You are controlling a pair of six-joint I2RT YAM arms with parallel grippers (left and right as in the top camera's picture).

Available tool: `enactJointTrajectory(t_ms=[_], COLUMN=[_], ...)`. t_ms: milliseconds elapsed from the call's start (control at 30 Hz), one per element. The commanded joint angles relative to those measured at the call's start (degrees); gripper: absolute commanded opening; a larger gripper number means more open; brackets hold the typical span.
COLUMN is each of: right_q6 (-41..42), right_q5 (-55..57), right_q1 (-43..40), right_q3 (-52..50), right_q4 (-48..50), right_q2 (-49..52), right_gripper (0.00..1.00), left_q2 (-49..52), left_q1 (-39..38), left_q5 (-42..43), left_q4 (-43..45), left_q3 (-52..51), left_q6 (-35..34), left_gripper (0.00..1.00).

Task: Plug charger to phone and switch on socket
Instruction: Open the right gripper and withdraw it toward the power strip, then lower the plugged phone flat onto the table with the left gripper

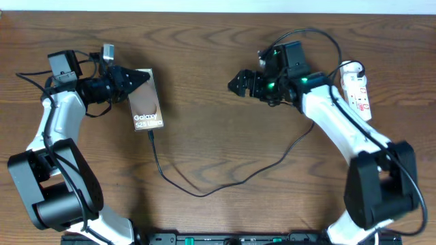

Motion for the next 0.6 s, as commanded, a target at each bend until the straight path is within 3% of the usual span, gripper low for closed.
enactJointTrajectory(t_ms=[0,200,567], right_q6=[-2.4,-2.5,-2.6], right_q5=[5.8,6.9,7.4], right_q1=[0.6,0.6,0.6], right_q3=[0.4,0.4,0.4], right_q4=[-1.2,-3.0,-3.2], right_q2=[-2.2,-2.2,-2.2], right_gripper=[0.99,0.99,0.99], left_q2=[-1.1,-1.1,-0.6], left_q1=[-1.4,-5.4,-6.5], left_q5=[-3.4,-11.7,-14.9], left_q4=[-0.3,-0.3,-1.3], left_q3=[-2.1,-7.1,-7.7], left_q6=[3.3,3.9,3.9], left_gripper=[0.07,0.07,0.08])
